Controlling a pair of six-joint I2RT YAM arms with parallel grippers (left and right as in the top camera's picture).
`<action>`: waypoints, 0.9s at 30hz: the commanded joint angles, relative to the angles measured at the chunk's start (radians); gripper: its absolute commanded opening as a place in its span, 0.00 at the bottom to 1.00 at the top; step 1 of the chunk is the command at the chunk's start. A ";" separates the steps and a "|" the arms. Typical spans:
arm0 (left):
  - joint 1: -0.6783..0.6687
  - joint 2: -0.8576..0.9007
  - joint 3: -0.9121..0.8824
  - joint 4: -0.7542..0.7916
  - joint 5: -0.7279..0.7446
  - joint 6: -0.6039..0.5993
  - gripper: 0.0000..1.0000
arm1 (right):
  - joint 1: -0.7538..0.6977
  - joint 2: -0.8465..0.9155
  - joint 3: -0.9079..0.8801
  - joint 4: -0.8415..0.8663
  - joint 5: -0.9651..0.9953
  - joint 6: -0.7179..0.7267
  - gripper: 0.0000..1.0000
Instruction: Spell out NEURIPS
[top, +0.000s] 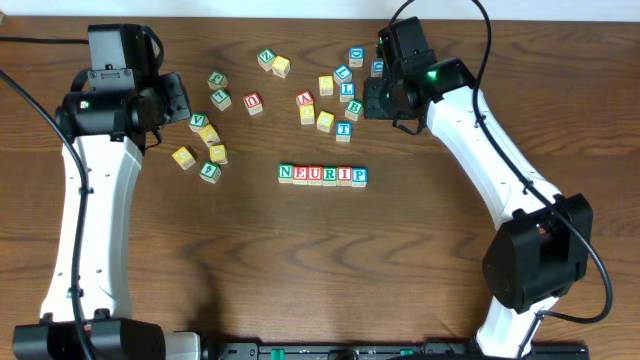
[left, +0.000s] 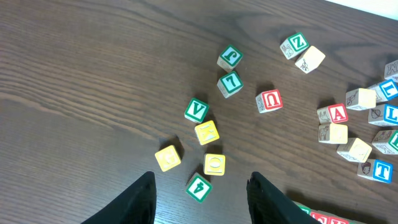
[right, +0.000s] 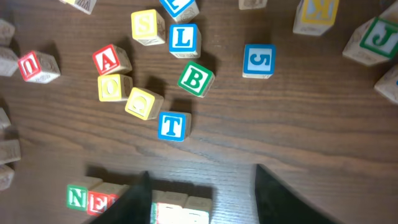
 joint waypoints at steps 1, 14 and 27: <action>0.004 0.006 0.020 -0.002 -0.006 -0.005 0.47 | 0.005 -0.026 0.020 -0.011 -0.002 -0.010 0.52; 0.004 0.006 0.020 -0.002 -0.006 -0.005 0.47 | 0.006 -0.026 0.020 -0.059 -0.003 -0.050 0.93; 0.004 0.006 0.020 -0.002 -0.006 -0.005 0.47 | 0.008 -0.026 0.028 -0.052 -0.056 -0.023 0.90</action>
